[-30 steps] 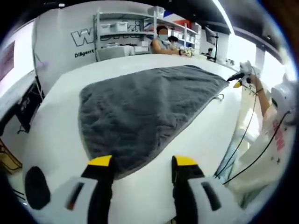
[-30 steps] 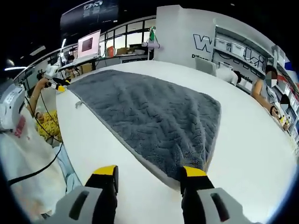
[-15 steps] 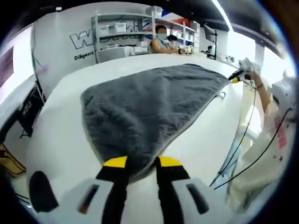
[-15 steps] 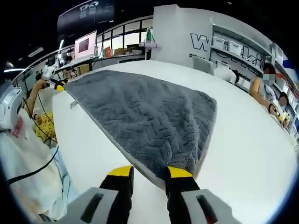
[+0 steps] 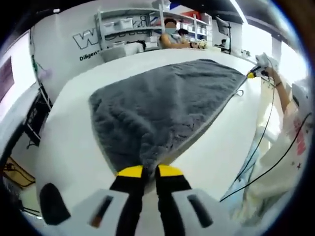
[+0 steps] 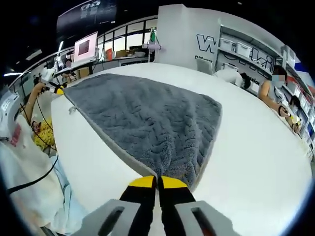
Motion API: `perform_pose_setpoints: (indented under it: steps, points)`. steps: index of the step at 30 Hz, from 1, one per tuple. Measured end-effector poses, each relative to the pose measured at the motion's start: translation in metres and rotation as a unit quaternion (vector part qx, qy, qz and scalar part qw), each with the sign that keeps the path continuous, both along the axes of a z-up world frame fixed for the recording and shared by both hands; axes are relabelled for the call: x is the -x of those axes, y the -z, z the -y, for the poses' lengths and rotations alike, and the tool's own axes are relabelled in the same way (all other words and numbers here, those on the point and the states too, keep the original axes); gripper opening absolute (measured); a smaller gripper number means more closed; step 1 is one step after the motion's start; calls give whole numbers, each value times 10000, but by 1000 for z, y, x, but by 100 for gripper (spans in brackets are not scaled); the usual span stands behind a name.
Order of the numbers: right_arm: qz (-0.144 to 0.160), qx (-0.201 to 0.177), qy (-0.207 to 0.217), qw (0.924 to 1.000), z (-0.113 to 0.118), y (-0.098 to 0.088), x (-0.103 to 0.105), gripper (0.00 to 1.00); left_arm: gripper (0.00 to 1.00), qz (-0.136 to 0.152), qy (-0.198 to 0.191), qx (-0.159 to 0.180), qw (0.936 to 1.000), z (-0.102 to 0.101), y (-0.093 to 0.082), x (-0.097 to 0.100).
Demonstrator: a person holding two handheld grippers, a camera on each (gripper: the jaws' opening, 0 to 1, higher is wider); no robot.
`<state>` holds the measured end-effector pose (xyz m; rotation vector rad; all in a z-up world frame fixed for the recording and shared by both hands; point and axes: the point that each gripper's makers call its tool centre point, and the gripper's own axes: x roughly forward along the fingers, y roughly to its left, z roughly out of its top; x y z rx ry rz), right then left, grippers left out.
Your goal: Fold the towel on the table until its edges align and the towel forms a compact rectangular stack.
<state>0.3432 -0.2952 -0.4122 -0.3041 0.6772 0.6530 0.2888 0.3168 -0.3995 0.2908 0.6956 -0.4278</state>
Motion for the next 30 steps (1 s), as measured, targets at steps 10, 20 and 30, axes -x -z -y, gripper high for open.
perform_pose_setpoints:
  steps: [10,20,30]
  points:
    - [105,-56,-39,9999,1,-18,8,2,7,-132,118,-124,9998,1,-7,1]
    - [85,49,-140,9999,6,-22,26,2,7,-384,244,-191,9988,1,-4,20]
    - [47,247,-319,9992,5,-35,32,2,6,-553,259,-125,9981,1,-13,24]
